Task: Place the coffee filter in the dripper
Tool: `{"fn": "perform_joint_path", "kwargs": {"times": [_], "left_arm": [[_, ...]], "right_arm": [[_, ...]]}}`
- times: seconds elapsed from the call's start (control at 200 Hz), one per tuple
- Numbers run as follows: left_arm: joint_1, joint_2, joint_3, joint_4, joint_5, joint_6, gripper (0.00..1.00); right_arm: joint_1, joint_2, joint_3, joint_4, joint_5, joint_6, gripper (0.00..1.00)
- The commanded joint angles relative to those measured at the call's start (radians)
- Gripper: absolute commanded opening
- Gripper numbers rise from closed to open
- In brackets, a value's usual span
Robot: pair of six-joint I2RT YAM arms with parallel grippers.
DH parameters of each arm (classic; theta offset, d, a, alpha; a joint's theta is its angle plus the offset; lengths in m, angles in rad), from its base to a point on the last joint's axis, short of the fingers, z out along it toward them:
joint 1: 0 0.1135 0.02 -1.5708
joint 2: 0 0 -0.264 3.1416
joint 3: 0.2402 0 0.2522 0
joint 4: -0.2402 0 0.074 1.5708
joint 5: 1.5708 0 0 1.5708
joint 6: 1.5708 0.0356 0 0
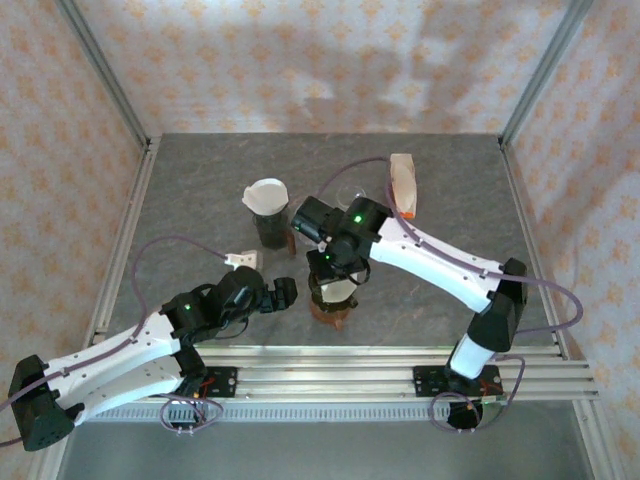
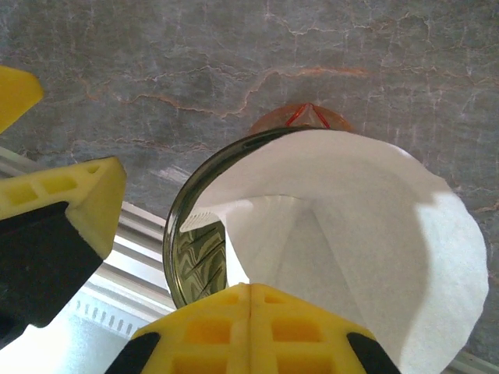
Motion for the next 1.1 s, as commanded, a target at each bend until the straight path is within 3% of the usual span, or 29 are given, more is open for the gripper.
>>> {"fn": "perform_joint_path", "kwargs": {"times": [0.0, 0.05, 0.245, 0.395, 0.616, 0.761, 0.891, 1.091], "left_arm": [[0.013, 0.0, 0.036, 0.002, 0.019, 0.002, 1.0], [0.015, 0.0, 0.04, 0.001, 0.028, 0.0, 1.0], [0.02, -0.006, 0.069, -0.017, 0.043, -0.005, 1.0], [0.022, -0.012, 0.106, -0.044, 0.055, -0.002, 1.0], [0.024, 0.026, 0.217, -0.079, 0.094, 0.053, 0.99], [0.019, 0.179, 0.37, -0.139, 0.164, 0.132, 0.87], [-0.014, 0.31, 0.47, -0.189, 0.159, 0.173, 0.79], [-0.056, 0.368, 0.494, -0.218, 0.126, 0.179, 0.58]], "right_arm": [[0.008, 0.004, -0.022, 0.036, 0.003, -0.005, 0.0], [0.008, -0.001, -0.028, 0.04, 0.003, -0.005, 0.03], [0.008, -0.07, -0.047, 0.064, 0.046, 0.006, 0.37], [0.008, -0.157, -0.091, 0.101, 0.078, 0.025, 0.49], [0.008, -0.331, -0.199, 0.166, 0.173, 0.046, 0.54], [0.007, -0.397, -0.283, 0.186, 0.238, 0.038, 0.55], [0.005, -0.444, -0.34, 0.221, 0.258, 0.042, 0.56], [-0.005, -0.475, -0.385, 0.229, 0.263, 0.034, 0.56]]}}
